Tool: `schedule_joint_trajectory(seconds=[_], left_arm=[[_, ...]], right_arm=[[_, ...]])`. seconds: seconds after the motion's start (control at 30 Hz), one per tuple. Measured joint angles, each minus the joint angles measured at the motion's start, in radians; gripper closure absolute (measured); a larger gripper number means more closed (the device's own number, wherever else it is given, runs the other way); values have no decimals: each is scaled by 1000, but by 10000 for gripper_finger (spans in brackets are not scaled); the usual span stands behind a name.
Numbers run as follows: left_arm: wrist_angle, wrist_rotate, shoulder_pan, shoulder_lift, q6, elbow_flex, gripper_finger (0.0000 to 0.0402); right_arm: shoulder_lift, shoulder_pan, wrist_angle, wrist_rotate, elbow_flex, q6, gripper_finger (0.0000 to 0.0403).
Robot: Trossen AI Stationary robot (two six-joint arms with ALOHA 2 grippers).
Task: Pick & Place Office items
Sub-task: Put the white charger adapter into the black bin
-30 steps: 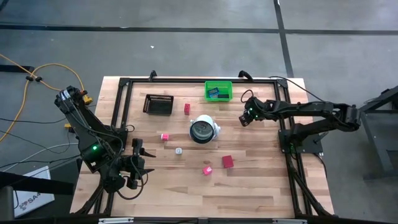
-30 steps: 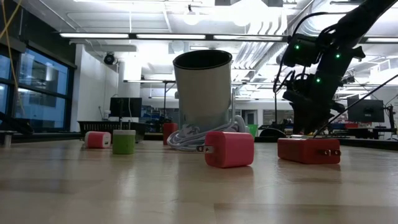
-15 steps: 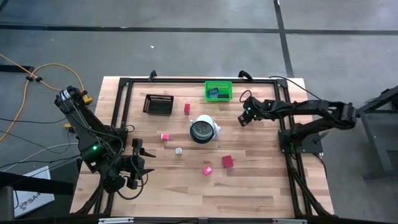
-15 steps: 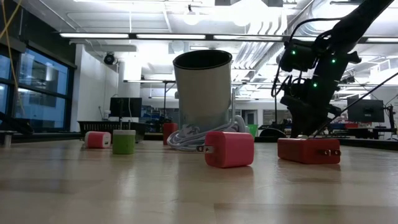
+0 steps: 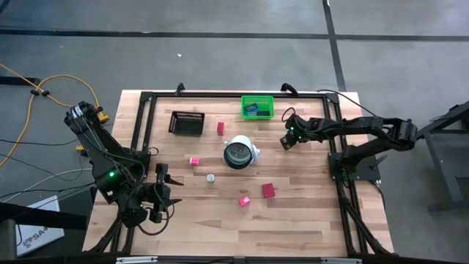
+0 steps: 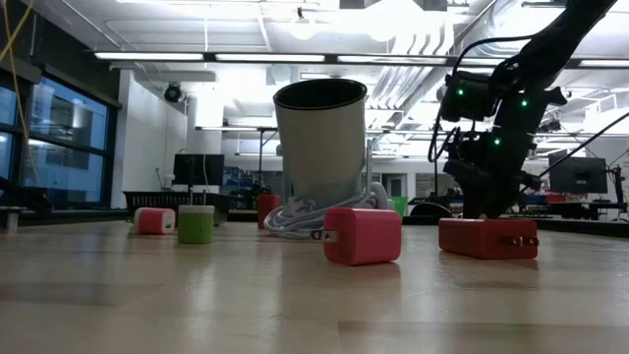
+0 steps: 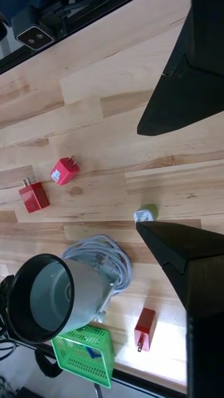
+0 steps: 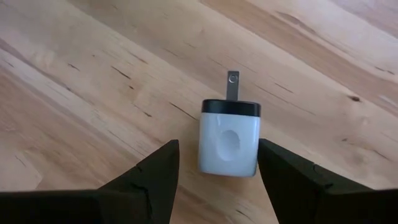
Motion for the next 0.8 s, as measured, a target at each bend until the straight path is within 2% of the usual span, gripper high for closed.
schedule_joint_trajectory(seconds=[0.8], left_arm=[[0,0,0,0,0,0,174]], right_arm=[[0,0,-13,15,0,4,202]])
